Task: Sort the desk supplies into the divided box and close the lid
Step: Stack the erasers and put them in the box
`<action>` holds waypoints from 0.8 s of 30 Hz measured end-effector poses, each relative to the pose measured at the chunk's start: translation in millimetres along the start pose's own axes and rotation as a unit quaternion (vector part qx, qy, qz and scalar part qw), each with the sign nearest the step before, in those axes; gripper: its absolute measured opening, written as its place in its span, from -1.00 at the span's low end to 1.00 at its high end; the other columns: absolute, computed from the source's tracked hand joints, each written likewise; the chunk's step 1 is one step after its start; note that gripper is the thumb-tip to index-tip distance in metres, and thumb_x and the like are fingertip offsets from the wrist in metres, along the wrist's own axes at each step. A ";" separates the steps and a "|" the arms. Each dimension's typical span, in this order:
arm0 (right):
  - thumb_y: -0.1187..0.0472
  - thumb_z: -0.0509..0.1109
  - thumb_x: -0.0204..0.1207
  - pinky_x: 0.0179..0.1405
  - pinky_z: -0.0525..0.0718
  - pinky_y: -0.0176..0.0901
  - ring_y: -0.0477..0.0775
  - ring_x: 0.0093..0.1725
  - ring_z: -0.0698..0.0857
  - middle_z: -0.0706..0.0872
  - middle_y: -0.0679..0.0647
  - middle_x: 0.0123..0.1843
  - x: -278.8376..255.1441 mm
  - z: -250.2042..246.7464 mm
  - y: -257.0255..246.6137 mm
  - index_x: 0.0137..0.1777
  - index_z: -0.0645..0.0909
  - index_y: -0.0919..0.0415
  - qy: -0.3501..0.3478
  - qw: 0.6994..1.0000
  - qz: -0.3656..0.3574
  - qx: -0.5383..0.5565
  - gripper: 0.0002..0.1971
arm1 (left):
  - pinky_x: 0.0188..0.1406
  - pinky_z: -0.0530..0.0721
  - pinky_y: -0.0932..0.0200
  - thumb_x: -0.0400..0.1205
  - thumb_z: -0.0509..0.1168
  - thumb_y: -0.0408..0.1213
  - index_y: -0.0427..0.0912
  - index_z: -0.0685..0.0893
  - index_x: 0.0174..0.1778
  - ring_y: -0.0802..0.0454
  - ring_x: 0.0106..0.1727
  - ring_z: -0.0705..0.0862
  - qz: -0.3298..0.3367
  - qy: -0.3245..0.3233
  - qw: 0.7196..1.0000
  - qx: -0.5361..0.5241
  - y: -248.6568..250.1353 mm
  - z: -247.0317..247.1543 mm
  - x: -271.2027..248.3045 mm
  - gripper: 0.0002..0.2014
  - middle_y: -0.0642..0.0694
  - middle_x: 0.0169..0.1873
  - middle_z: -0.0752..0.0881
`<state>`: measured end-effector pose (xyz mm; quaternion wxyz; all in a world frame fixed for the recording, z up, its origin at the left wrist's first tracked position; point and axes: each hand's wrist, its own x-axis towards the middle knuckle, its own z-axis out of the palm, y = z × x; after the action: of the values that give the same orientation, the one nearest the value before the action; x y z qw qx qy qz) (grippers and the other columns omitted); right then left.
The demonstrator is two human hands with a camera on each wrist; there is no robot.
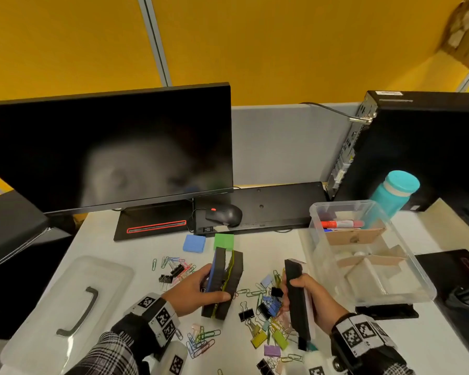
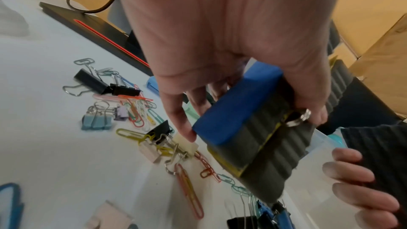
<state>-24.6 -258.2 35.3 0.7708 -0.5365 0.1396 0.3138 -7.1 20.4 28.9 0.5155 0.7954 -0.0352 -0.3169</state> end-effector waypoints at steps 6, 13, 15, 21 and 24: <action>0.03 0.36 0.21 -0.16 0.69 0.07 0.21 -0.35 0.68 0.70 0.34 -0.33 -5.2 10.0 -13.4 -0.11 0.71 0.35 0.047 0.991 -0.049 -0.115 -0.60 | 0.08 0.65 0.39 0.49 0.48 -0.18 0.05 0.53 0.25 0.28 0.14 0.71 -0.016 -0.004 0.998 -0.053 -2.1 -3.4 0.4 -0.56 0.12 0.08 0.77; 0.44 0.27 0.52 -0.04 0.73 -0.14 0.01 -0.08 0.79 0.62 -0.10 0.28 1.9 30.6 -15.9 0.36 0.41 -0.19 0.001 0.940 -0.149 -0.308 -0.45 | 0.29 0.65 -0.10 0.06 0.60 0.27 -0.02 0.61 0.21 0.02 0.17 0.75 -0.025 0.005 0.993 -0.115 -3.2 -11.6 5.9 -0.17 -0.04 0.10 0.79; 0.47 0.28 0.48 0.23 0.56 -0.20 -0.34 0.16 0.62 0.60 -0.17 0.27 3.4 34.5 -14.8 0.15 0.54 -0.09 0.008 0.906 -0.174 -0.386 -0.57 | 0.25 0.67 -0.13 0.07 0.60 0.27 -0.06 0.60 0.23 -0.02 0.16 0.75 -0.027 0.008 0.992 -0.124 -1.2 -12.9 6.1 -0.15 -0.07 0.11 0.79; 0.05 0.47 0.40 0.20 0.65 0.06 -0.14 0.06 0.66 0.66 -0.15 0.13 21.3 53.2 -16.0 -0.02 0.56 -0.13 0.056 0.918 -0.168 -0.354 -0.81 | 0.20 0.71 -0.03 0.38 0.53 -0.02 -0.09 0.56 0.28 -0.01 0.17 0.75 -0.033 -0.005 0.989 -0.143 8.0 -8.4 4.3 -0.42 -0.10 0.14 0.78; -0.24 0.53 0.25 0.21 0.62 -0.11 -0.15 0.16 0.64 0.63 -0.19 0.18 31.2 68.6 -17.4 0.27 0.49 -0.18 0.026 0.933 -0.132 -0.335 -0.42 | 0.29 0.64 -0.18 0.25 0.58 0.12 0.00 0.56 0.29 -0.05 0.21 0.73 -0.023 -0.025 0.991 -0.129 8.8 -3.1 6.2 -0.30 -0.12 0.16 0.76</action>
<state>2.0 -189.0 57.4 0.5773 -0.7849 -0.0255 0.2238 1.8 16.4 34.3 0.6055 0.7144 0.0109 -0.3505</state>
